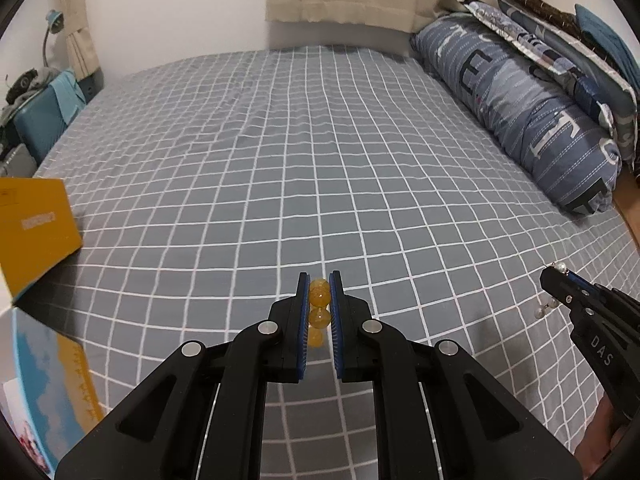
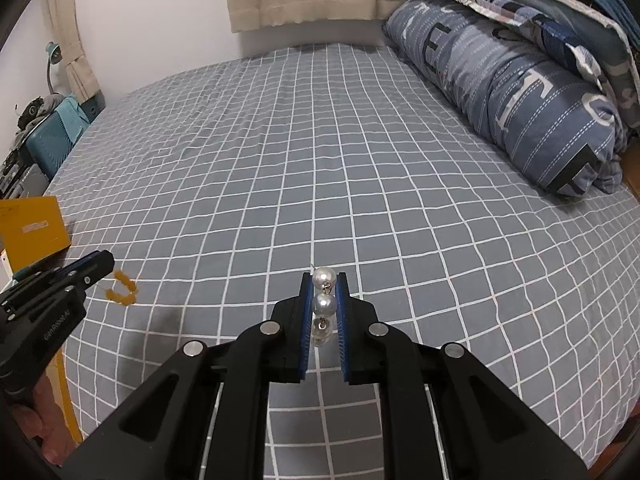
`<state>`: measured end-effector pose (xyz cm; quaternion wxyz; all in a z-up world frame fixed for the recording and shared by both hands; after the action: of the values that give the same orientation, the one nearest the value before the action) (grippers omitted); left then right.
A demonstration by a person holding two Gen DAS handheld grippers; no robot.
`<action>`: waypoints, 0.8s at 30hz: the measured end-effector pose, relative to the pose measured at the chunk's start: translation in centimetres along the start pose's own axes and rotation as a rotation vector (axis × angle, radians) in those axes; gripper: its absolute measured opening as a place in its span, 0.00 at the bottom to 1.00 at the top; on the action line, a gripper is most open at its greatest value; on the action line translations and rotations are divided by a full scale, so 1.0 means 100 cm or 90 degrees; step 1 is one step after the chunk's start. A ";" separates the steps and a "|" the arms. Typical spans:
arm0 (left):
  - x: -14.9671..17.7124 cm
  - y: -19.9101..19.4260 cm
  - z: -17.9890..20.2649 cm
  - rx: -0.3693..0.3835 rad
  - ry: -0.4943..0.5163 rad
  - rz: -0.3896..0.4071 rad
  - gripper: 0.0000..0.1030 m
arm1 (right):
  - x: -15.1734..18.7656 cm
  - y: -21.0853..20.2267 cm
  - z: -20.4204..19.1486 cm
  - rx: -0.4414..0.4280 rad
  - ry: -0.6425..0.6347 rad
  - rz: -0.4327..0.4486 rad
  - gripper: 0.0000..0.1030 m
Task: Organize jewelry
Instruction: 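Lift both held items and carry them over the open white box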
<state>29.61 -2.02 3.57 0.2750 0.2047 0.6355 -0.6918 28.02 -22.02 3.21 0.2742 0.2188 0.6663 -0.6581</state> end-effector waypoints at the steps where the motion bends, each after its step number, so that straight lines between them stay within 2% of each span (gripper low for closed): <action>1: 0.000 -0.004 0.000 -0.002 0.000 0.002 0.09 | 0.000 -0.004 -0.002 0.001 -0.002 0.004 0.10; 12: 0.004 -0.048 -0.015 -0.018 -0.001 0.030 0.09 | 0.002 -0.032 -0.026 0.002 -0.022 0.024 0.10; 24: 0.008 -0.098 -0.056 -0.050 -0.016 0.059 0.09 | 0.001 -0.073 -0.086 -0.034 -0.073 0.051 0.10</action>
<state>22.35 3.87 9.94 0.3225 0.2144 0.6485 -0.6553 22.52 -13.72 8.48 0.3435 0.1997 0.6578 -0.6399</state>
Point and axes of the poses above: each gripper's, at about its wrist camera, not at the fingertips, and y roughly the way its jaws point, z to its right, x to its underside, the point moved 3 cm from there along y, roughly the way its jaws point, and after that the axes turned 8 degrees about -y, right-handed, at the moved point
